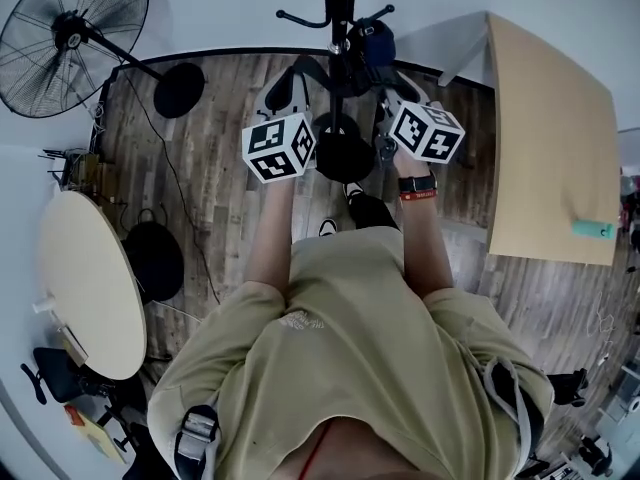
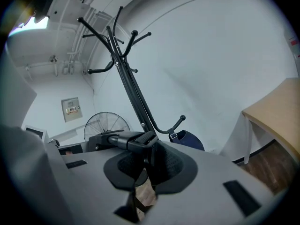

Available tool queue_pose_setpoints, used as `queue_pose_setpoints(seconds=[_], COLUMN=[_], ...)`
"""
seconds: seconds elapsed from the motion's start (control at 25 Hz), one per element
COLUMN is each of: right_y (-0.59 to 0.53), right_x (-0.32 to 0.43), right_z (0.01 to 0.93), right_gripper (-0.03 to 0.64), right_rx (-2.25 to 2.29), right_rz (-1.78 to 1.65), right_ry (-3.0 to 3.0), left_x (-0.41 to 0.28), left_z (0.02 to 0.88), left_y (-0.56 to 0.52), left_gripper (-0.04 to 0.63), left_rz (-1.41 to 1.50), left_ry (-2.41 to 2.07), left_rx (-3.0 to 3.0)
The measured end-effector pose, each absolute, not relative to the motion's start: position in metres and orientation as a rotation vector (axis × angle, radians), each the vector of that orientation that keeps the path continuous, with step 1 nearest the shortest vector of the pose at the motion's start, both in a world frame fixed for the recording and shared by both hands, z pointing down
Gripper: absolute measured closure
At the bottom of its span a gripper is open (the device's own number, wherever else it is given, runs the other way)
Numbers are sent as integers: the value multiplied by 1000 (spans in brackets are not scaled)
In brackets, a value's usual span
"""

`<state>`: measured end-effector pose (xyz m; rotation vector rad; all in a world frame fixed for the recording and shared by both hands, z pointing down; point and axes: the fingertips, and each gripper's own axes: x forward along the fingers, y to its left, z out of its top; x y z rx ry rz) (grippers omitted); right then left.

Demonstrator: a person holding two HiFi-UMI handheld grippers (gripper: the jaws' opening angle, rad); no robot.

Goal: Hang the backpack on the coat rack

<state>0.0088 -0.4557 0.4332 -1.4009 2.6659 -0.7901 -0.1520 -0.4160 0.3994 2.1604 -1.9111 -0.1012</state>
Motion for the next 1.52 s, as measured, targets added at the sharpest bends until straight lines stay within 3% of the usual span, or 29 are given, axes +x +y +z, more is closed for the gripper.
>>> queue_pose_setpoints(seconds=[1.52], right_y=[-535], right_x=[-28], right_z=[513], right_gripper=[545], right_rx=[-1362], right_rz=[-990], right_ry=[2810], left_x=[-152], left_z=[476], left_y=[-493], left_gripper=[569], left_rz=[51], left_ry=[-1891], left_rx=[2049])
